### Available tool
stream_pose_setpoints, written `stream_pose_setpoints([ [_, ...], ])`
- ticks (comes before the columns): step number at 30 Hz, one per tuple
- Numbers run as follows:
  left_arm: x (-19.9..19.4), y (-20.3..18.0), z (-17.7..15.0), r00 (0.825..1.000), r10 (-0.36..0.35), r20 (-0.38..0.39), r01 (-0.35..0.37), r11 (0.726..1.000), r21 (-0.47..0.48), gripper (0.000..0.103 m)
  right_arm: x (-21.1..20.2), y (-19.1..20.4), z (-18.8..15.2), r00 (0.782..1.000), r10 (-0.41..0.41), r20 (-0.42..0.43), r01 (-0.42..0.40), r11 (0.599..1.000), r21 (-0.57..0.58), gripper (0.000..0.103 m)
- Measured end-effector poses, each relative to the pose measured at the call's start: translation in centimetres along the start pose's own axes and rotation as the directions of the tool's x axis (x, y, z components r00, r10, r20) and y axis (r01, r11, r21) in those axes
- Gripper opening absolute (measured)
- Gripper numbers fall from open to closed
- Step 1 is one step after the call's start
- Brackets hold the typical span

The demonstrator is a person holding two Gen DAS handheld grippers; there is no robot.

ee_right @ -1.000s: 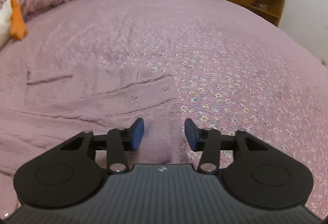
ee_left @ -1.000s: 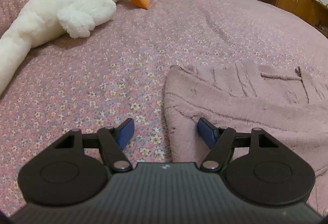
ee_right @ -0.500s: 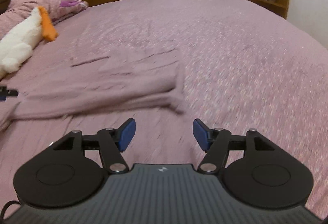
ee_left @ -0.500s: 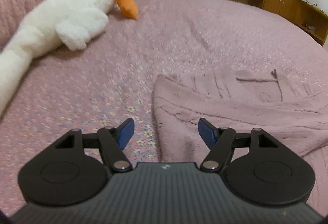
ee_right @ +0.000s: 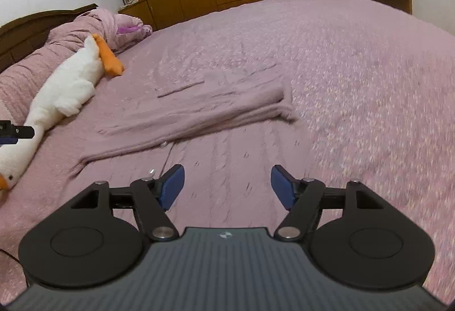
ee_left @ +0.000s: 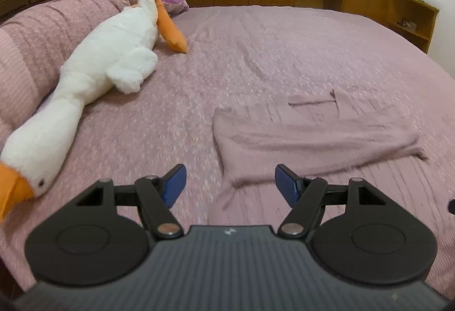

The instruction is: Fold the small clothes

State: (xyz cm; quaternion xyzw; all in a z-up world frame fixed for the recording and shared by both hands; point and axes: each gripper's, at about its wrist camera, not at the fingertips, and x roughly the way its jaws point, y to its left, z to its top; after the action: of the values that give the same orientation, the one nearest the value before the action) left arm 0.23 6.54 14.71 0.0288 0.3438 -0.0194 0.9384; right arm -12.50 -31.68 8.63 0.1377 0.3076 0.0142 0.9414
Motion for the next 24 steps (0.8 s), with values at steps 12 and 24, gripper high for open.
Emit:
stream_pose_setpoints([
  [12,-0.3,-5.4,-7.0,0.986,-0.062,-0.153,0.076,0.994,0.085,0.070,-2.8,1.8,-3.6,0.976,0.126,-0.179,-0.156,0.974,-0.162,0.079],
  [24,-0.3,-5.7,-10.4,0.967,-0.038,-0.250,0.073,0.989,0.131,0.070,-2.5,4.8,-7.5,0.941,0.053,-0.333,-0.217,0.851,-0.479,0.083],
])
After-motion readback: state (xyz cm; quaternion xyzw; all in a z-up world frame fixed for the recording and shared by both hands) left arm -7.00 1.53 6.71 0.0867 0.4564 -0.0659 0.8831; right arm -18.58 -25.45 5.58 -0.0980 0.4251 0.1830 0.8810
